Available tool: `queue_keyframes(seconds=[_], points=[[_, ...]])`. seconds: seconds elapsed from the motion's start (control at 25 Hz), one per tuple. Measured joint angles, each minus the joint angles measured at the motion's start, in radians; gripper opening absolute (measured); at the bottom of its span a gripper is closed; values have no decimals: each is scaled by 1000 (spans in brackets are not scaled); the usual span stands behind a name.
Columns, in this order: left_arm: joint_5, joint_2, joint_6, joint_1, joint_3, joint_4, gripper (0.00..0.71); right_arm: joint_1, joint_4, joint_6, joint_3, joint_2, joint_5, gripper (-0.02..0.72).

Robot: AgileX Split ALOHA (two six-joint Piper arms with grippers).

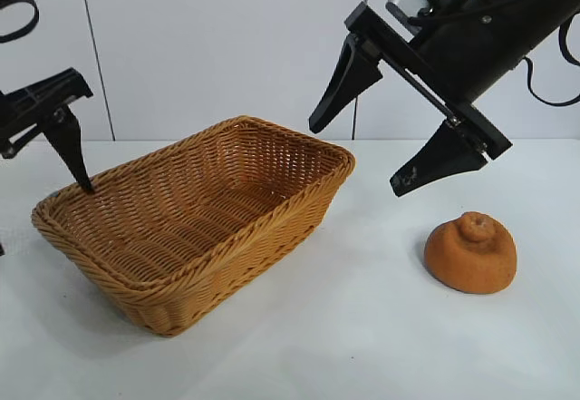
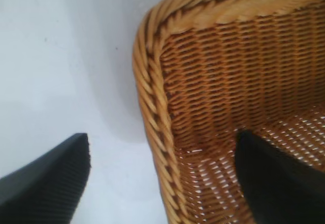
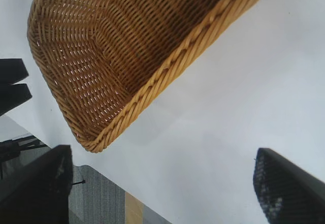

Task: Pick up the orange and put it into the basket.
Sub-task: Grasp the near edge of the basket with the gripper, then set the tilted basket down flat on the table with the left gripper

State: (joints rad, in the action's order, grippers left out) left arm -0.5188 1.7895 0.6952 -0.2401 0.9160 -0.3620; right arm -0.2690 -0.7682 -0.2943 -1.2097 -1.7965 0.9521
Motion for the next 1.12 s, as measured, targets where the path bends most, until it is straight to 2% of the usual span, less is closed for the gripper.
queue_keyframes(seconds=[0.2, 0.28, 0.4, 0.48, 0.52, 0.56, 0.76, 1.12], points=[[26, 58, -11, 0, 0, -5, 557, 0, 0, 1, 0, 0, -7, 661], [29, 58, -13, 0, 0, -6, 535, 0, 0, 1, 0, 0, -7, 661], [24, 58, -14, 0, 0, -20, 368, 0, 0, 1, 0, 0, -7, 661], [18, 58, -19, 0, 0, -48, 184, 0, 0, 1, 0, 0, -8, 661], [15, 58, -22, 0, 0, -64, 122, 0, 0, 1, 0, 0, -8, 661], [15, 57, -22, 0, 1, -84, 91, 0, 0, 1, 0, 0, -10, 661], [-82, 57, -65, 17, 68, -107, 87, 0, -1, 1, 0, 0, -12, 661], [-251, 73, -225, 98, 306, -103, 87, 0, -1, 1, 0, 0, -12, 661]])
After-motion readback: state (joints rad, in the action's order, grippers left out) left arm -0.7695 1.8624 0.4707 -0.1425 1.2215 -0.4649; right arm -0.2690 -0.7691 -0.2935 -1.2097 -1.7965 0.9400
